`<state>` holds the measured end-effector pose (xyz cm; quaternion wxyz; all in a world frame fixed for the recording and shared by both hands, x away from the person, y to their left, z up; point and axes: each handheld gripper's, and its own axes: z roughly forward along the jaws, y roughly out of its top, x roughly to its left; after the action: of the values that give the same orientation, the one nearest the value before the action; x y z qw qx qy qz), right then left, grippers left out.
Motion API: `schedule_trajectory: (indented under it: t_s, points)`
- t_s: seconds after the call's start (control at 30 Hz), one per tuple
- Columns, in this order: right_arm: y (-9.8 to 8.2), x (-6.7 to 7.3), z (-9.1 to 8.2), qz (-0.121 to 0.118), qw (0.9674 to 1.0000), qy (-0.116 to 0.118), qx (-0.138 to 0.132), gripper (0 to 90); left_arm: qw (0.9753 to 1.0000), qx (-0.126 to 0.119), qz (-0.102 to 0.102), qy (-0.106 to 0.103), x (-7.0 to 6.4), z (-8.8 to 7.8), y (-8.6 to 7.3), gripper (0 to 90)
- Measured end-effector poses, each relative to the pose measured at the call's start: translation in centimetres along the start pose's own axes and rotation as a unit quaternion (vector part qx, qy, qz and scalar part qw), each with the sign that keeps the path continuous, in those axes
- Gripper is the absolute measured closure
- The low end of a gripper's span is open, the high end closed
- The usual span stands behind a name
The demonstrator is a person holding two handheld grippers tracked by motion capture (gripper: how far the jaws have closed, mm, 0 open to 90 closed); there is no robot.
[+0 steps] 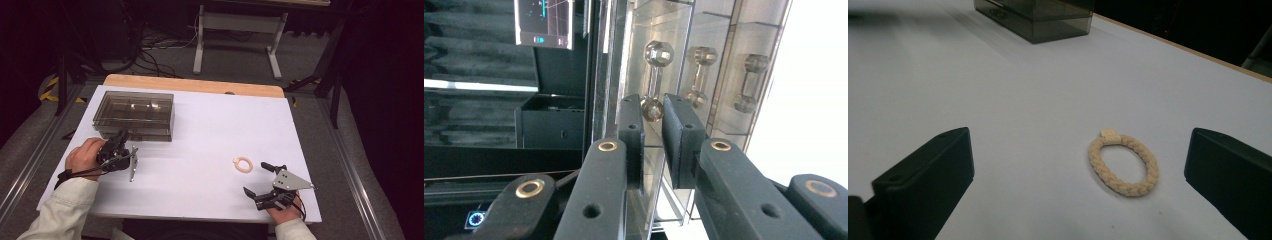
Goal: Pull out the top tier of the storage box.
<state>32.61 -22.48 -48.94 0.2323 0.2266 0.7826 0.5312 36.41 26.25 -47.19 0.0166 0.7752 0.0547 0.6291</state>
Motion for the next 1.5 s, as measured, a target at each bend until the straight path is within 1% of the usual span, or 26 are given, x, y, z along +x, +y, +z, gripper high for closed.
schedule_trajectory:
  t_s: [0.03, 0.07, 0.1, 0.23, 0.3, 0.37, 0.4, 0.5, 0.53, 0.57, 0.6, 0.67, 0.7, 0.93, 1.0, 1.1, 1.17, 1.2, 1.27, 1.33, 1.43, 1.5]
  points:
    - [0.0, 0.0, 0.0, 0.000, 1.0000, 0.000, 0.000, 0.2, 1.0000, 0.001, -0.001, -0.003, 0.0, -0.1, 0.0, 79.5]
    - [0.0, 0.0, 0.0, 0.000, 1.0000, 0.000, 0.000, 0.2, 1.0000, 0.001, 0.003, -0.004, 0.1, -0.2, 0.0, 79.5]
    - [0.0, -0.1, 0.0, -0.005, 1.0000, 0.000, 0.000, 0.2, 1.0000, -0.001, 0.000, -0.005, 0.0, -0.2, -0.1, 79.5]
    - [0.0, 0.0, 0.0, -0.004, 1.0000, 0.000, -0.001, 0.2, 0.9999, -0.005, -0.001, -0.011, 0.1, -0.4, -0.2, 78.9]
    - [0.0, 0.0, 0.0, -0.005, 1.0000, 0.000, 0.000, 0.2, 0.9998, -0.007, -0.008, -0.019, 0.3, -0.4, -0.4, 78.4]
    - [0.0, 0.0, 0.0, -0.005, 1.0000, -0.001, 0.000, 0.2, 0.9994, -0.013, -0.014, -0.029, 0.6, -0.5, -0.5, 75.3]
    - [0.0, 0.0, 0.0, -0.005, 1.0000, -0.001, 0.000, 0.2, 0.9993, -0.016, -0.020, -0.028, 0.7, -0.6, -0.5, 73.1]
    - [0.0, 0.0, 0.0, -0.005, 1.0000, -0.001, 0.000, 0.2, 0.9989, -0.023, -0.027, -0.032, 1.0, -0.8, -0.6, 68.0]
    - [0.0, 0.0, 0.0, -0.005, 1.0000, -0.001, 0.000, 0.2, 0.9987, -0.025, -0.023, -0.037, 1.1, -0.9, -0.6, 66.9]
    - [0.0, 0.0, 0.0, -0.003, 1.0000, -0.001, 0.002, 0.2, 0.9987, -0.025, -0.023, -0.037, 1.1, -0.9, -0.6, 65.8]
    - [0.0, 0.0, 0.0, -0.005, 1.0000, -0.002, 0.000, 0.2, 0.9985, -0.029, -0.030, -0.036, 1.1, -1.0, -0.7, 65.6]
    - [0.0, 0.0, 0.0, -0.005, 1.0000, -0.001, 0.001, 0.2, 0.9980, -0.035, -0.034, -0.041, 1.2, -1.1, -0.8, 64.1]
    - [0.0, 0.0, 0.0, -0.005, 1.0000, -0.001, 0.000, 0.2, 0.9974, -0.038, -0.042, -0.044, 1.3, -1.1, -0.8, 63.3]
    - [0.0, 0.0, 0.0, -0.005, 1.0000, 0.000, 0.000, 0.2, 0.9928, -0.061, -0.082, -0.063, 2.3, -1.7, -1.0, 59.0]
    - [0.0, 0.0, 0.0, -0.006, 1.0000, 0.000, 0.000, 0.2, 0.9911, -0.066, -0.094, -0.068, 2.5, -1.8, -1.1, 58.2]
    - [0.0, 0.0, 0.0, -0.006, 1.0000, 0.000, 0.000, 0.2, 0.9877, -0.077, -0.113, -0.076, 2.8, -2.0, -1.2, 56.3]
    - [0.0, 0.0, 0.0, -0.006, 1.0000, 0.000, 0.000, 0.2, 0.9843, -0.086, -0.129, -0.085, 3.1, -2.1, -1.3, 55.7]
    - [0.0, 0.0, 0.0, -0.004, 1.0000, 0.001, 0.001, 0.2, 0.9833, -0.089, -0.133, -0.088, 3.2, -2.1, -1.3, 55.0]
    - [0.0, 0.0, 0.0, -0.004, 1.0000, 0.001, 0.001, 0.2, 0.9804, -0.097, -0.144, -0.093, 3.4, -2.2, -1.4, 54.8]
    - [0.0, 0.0, 0.0, -0.004, 1.0000, 0.001, 0.001, 0.2, 0.9762, -0.106, -0.162, -0.098, 3.7, -2.3, -1.5, 53.6]
    - [0.0, 0.0, 0.0, -0.005, 1.0000, 0.001, 0.001, 0.2, 0.9720, -0.116, -0.178, -0.101, 4.1, -2.5, -1.7, 52.2]
    - [0.0, 0.0, 0.0, -0.005, 1.0000, 0.001, 0.001, 0.2, 0.9664, -0.123, -0.198, -0.109, 4.4, -2.5, -1.8, 50.8]
